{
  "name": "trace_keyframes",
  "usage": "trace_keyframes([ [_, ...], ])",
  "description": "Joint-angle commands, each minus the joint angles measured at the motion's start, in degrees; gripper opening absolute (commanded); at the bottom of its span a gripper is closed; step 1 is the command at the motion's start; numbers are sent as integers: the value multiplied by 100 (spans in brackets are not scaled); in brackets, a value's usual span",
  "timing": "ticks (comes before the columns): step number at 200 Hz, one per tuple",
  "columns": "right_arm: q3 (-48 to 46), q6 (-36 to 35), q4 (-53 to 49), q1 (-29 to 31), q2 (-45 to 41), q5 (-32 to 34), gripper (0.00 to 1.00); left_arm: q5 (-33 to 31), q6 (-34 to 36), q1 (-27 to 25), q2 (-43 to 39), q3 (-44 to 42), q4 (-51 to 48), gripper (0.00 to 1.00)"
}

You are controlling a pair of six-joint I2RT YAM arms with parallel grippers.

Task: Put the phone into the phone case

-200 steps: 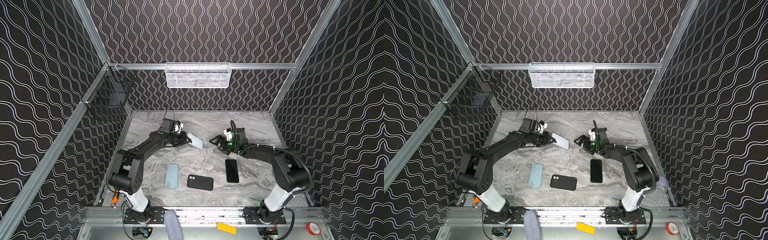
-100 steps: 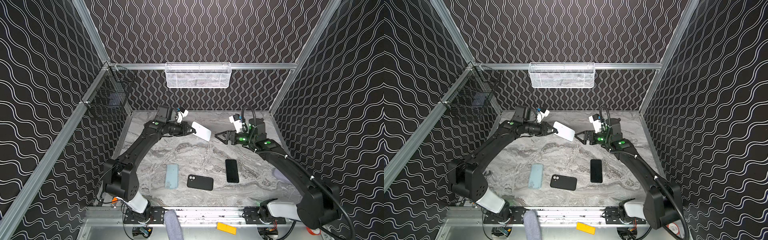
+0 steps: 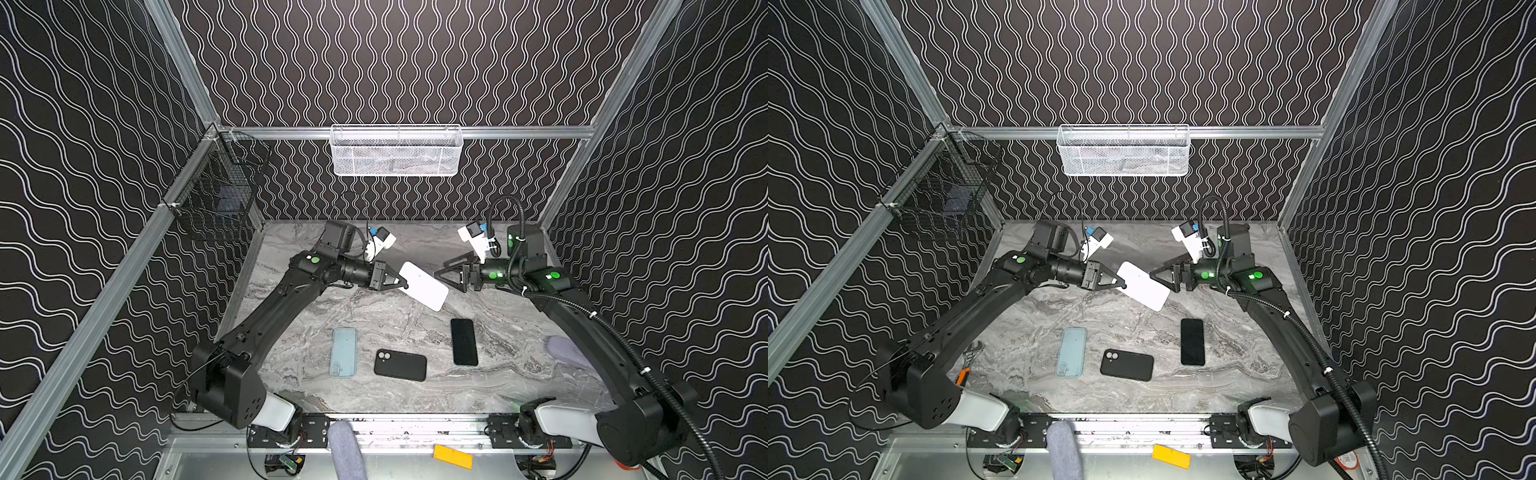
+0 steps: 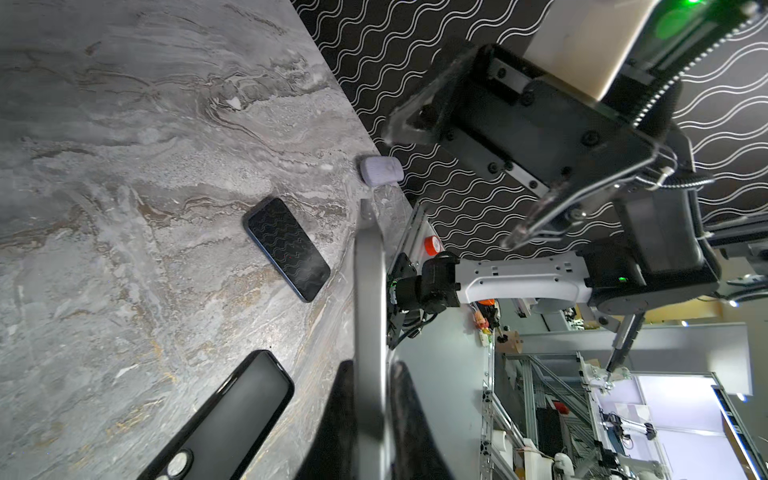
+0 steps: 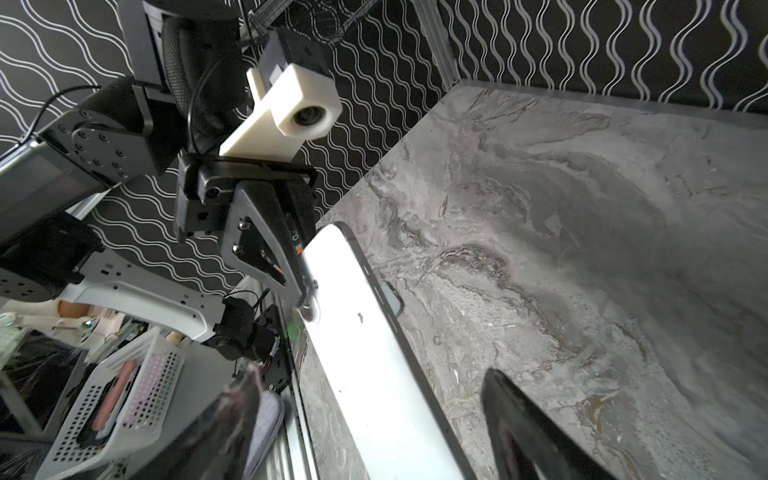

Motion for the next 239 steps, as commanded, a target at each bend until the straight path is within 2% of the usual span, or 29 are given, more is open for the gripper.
trace_keyframes([
  [1,93,-326,-230,-3,111,-749,84,405,54,-37,-77,-37,408,0],
  [57,21,-388,-224,6,396,-1426,84,432,119,-128,-104,-16,389,0],
  [87,-177,-195,70,32,330,-1769,83,451,81,-169,-95,39,424,0],
  [114,-299,-158,210,65,298,-2043,79,525,2,-192,-95,52,530,0],
  [156,-438,-204,255,111,351,-2317,68,676,-194,-210,-2,-29,803,0],
  [197,-460,-317,185,129,406,-2387,47,700,-286,-205,95,-17,927,0],
  [239,-440,-332,165,129,457,-2428,37,721,-481,-207,260,12,1163,0],
])
